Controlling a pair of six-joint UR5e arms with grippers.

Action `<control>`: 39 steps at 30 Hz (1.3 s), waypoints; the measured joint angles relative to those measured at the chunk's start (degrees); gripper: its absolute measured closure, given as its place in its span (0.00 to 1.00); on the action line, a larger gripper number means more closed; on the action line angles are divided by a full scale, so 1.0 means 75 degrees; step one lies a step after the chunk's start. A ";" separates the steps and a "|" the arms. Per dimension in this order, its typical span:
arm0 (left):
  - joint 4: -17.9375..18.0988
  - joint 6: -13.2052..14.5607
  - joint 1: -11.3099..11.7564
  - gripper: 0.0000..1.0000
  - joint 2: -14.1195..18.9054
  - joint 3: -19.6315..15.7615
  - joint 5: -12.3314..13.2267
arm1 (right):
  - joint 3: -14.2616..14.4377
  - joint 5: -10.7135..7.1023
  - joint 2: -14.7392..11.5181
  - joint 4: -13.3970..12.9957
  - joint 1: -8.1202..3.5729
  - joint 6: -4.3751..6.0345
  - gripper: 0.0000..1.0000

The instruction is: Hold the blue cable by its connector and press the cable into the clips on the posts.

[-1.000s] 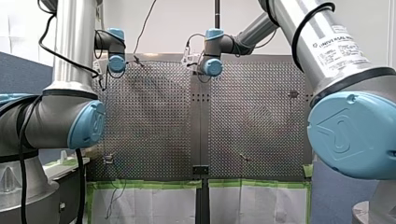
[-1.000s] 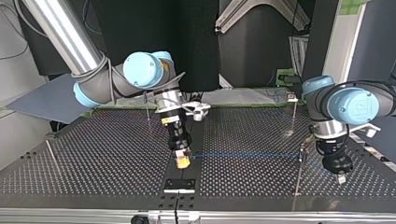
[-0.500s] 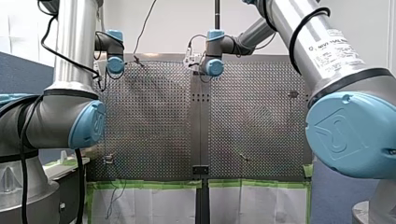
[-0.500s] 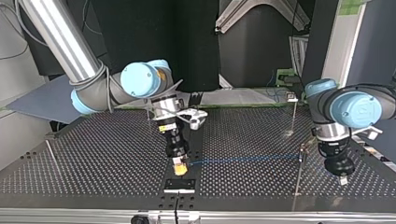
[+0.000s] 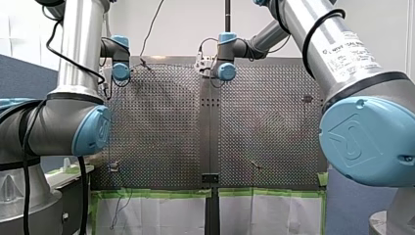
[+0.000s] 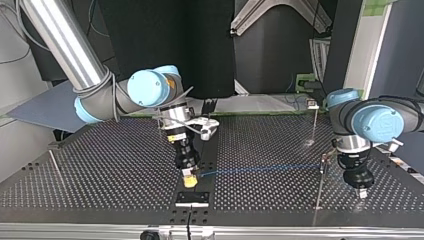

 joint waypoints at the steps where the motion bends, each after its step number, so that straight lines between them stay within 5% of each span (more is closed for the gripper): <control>1: -0.0006 -0.0008 0.0004 0.33 -0.0002 0.0000 0.0031 | -0.0001 -0.0006 0.0000 0.0020 0.0000 0.0000 1.00; 4: -0.0057 -0.0017 0.0012 0.23 0.0001 0.0001 0.0148 | 0.0001 -0.0013 0.0001 0.0053 -0.0003 0.0000 1.00; 7: -0.0152 -0.0013 0.0005 0.02 0.0001 0.0003 0.0199 | 0.0000 -0.0016 0.0005 0.0061 -0.0010 0.0000 1.00; 22: -0.1092 0.0288 -0.0138 0.02 0.0270 -0.0034 -0.0167 | 0.0001 -0.0040 0.0012 0.0147 -0.0013 0.0000 1.00; 39: -0.2483 -0.0219 -0.0235 0.02 0.1619 -0.1165 0.0952 | 0.0000 -0.0040 0.0013 0.0205 0.0031 0.0000 1.00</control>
